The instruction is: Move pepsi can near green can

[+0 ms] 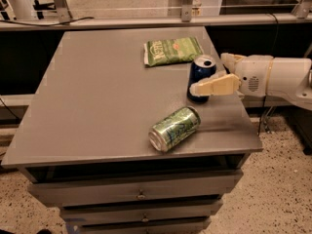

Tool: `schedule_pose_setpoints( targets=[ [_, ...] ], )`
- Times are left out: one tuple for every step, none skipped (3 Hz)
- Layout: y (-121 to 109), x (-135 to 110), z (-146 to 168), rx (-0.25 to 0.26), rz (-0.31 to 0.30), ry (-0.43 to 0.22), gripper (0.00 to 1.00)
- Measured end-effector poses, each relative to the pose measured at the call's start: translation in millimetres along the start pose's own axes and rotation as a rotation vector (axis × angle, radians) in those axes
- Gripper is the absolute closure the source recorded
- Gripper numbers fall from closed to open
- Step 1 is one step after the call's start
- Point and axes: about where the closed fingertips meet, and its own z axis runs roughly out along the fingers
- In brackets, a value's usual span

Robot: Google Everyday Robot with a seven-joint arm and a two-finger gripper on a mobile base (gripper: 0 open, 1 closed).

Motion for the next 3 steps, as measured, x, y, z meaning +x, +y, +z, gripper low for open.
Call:
schedule_pose_setpoints(
  targets=[
    [11,-7,-8,-0.082,-0.005,-0.114,0.00],
    [20,-7,-11,-0.162,-0.014,-0.163,0.00],
    [20,0,-23,-0.185,-0.031,-0.170,0.00]
  ],
)
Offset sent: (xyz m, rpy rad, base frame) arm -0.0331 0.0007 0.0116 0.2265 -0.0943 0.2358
